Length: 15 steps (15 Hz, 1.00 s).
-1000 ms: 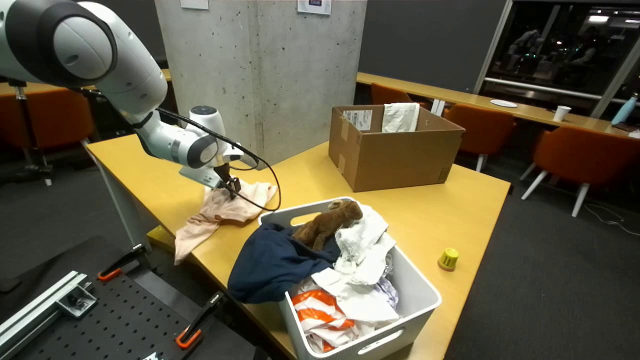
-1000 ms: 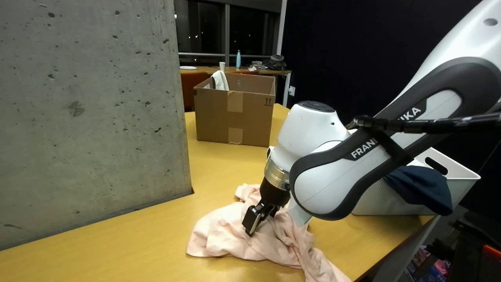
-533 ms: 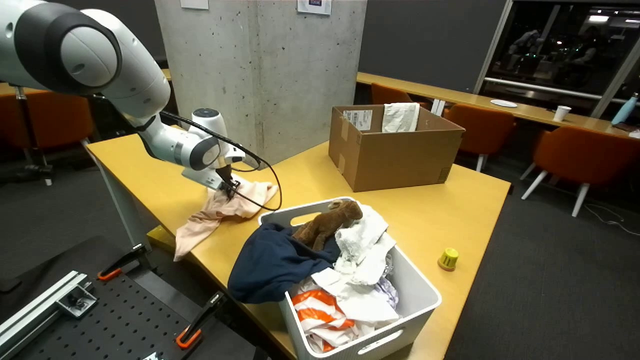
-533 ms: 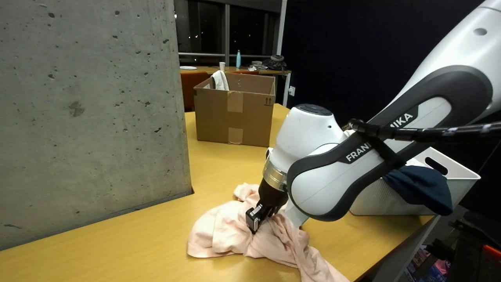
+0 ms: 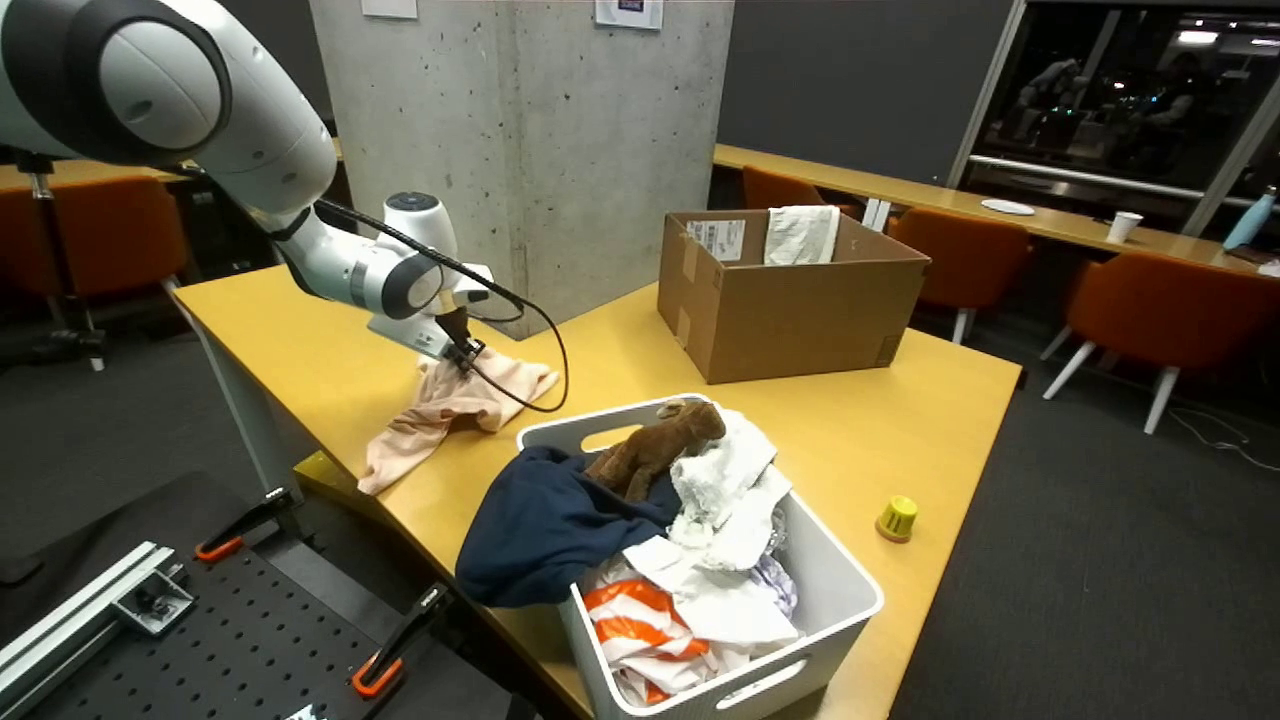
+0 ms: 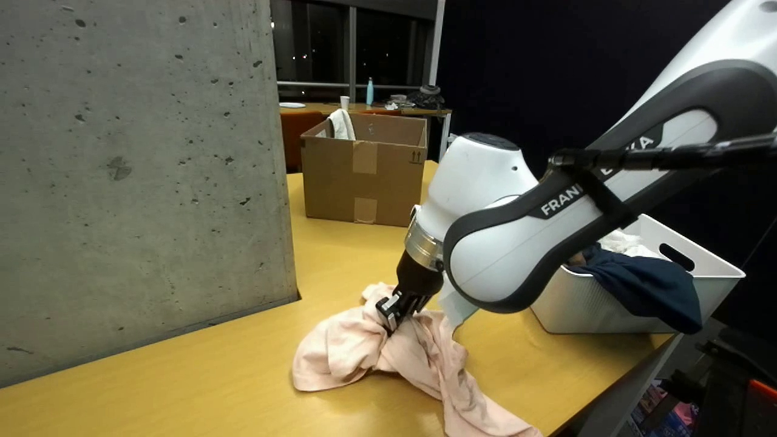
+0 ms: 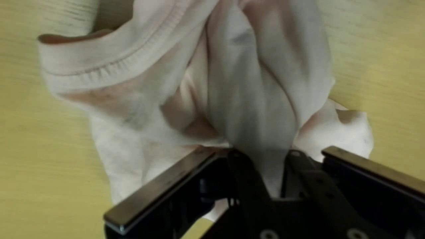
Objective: Put the peach t-shirt over the radish then wrap the radish in the t-shirt and put the t-shirt in the white storage container.
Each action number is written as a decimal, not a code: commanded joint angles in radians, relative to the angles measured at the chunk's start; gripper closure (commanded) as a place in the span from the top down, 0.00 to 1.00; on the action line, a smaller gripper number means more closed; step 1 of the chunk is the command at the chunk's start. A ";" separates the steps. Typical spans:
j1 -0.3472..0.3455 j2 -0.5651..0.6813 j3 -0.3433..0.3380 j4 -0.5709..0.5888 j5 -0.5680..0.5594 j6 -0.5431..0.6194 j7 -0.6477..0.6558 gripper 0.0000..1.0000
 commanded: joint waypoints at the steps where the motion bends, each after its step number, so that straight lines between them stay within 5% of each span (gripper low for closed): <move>1: -0.051 -0.126 -0.005 -0.071 -0.005 -0.008 0.012 0.05; 7: -0.059 -0.247 -0.143 -0.117 -0.057 0.020 0.066 0.05; 11: 0.063 -0.228 -0.307 -0.148 -0.201 0.071 0.182 0.05; 15: 0.179 -0.245 -0.385 -0.235 -0.277 0.055 0.289 0.05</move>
